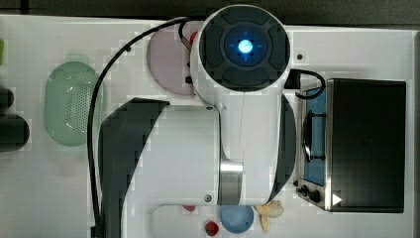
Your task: Pick ketchup from plate and place it on table.
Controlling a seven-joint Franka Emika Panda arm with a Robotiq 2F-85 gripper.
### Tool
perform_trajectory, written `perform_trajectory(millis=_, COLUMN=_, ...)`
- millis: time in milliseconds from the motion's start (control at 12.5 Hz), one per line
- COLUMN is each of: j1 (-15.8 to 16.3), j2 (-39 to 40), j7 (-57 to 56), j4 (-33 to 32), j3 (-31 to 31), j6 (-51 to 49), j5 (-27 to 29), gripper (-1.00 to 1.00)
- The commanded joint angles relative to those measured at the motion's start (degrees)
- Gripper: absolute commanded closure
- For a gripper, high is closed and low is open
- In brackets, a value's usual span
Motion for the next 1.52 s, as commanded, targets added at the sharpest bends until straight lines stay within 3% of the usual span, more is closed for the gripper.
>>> perform_trajectory(millis=80, j1=-5.98, j2=-11.78, j7=2.57, j4=-5.25, j3=1.0, j6=-10.99, j5=1.59, gripper=-0.58)
perform_trajectory(millis=240, j1=-5.82, j2=-11.2, j7=2.17, j4=-5.25, j3=1.29, j6=-10.81, j5=1.59, gripper=-1.0)
perform_trajectory(millis=720, j1=-5.05, j2=-3.62, j7=1.59, j4=-5.18, j3=3.91, j6=-5.37, j5=1.59, gripper=-1.0)
perform_trajectory(millis=1120, j1=-4.57, j2=5.75, j7=-0.51, j4=-4.92, j3=6.89, j6=5.84, j5=1.59, gripper=-1.0)
perform_trajectory(millis=1520, j1=-4.3, j2=15.21, j7=-16.24, j4=-4.1, j3=7.87, j6=14.92, j5=1.58, gripper=-1.0)
